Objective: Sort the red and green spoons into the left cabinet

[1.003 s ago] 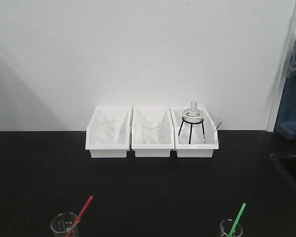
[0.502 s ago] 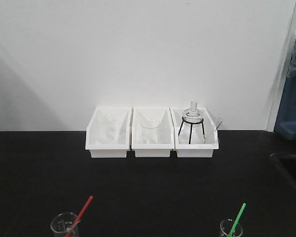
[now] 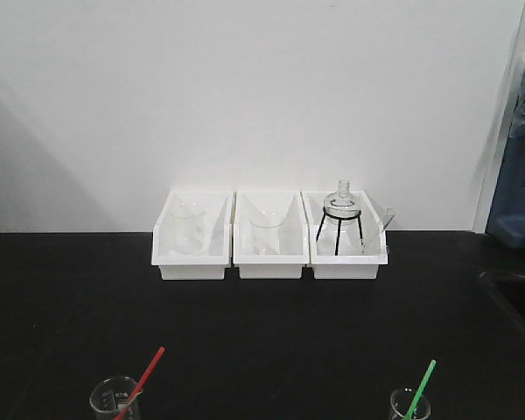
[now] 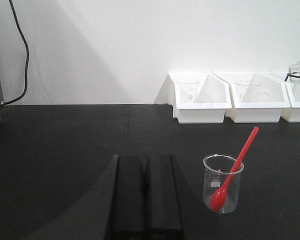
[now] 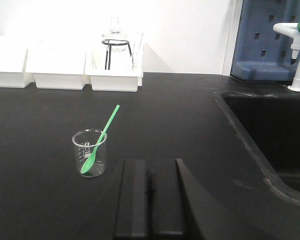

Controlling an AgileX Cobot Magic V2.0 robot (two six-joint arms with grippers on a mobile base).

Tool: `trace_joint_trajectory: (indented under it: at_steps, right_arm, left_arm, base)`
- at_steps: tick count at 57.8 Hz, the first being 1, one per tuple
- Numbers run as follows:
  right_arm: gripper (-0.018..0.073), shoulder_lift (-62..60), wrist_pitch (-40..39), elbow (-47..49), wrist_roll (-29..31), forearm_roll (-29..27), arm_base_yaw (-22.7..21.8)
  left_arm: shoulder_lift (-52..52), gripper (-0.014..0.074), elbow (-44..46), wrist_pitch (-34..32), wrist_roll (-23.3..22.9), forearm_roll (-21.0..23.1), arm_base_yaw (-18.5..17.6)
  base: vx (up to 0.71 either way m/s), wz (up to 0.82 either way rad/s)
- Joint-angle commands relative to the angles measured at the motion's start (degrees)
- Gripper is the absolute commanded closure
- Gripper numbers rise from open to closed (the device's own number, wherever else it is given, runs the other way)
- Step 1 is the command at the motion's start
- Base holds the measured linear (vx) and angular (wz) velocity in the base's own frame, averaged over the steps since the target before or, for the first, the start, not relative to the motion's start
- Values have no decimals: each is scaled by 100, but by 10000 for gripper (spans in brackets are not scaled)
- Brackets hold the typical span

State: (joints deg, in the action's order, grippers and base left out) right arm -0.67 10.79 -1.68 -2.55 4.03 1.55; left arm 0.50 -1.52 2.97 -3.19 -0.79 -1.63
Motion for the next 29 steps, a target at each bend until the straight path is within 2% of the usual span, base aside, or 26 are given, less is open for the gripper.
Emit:
trace_joint_trajectory:
  at_steps: [1, 10, 19, 24, 29]
  right_arm:
    - [568, -80, -501, -60, 18, 60, -20]
    - [568, -80, -811, -60, 18, 60, -20]
    - [568, -80, -1731, -56, -10, 41, -20]
    - [568, -80, -2316, -49, -29, 23, -20]
    - [568, -80, -2499, 42, -57, -66, -20]
  left_arm:
    - [130, 603, 17, -513, -11, 45, -17]
    - [130, 603, 17, -608, -33, 79, -17]
    - [130, 603, 17, -896, -27, 79, -17]
    - [130, 603, 54, -1305, -91, 79, -17]
    - [130, 603, 206, -1955, -527, 45, -17]
  base:
    - [0, 0]
    - [0, 0]
    - [0, 0]
    - [0, 0]
    - [0, 0]
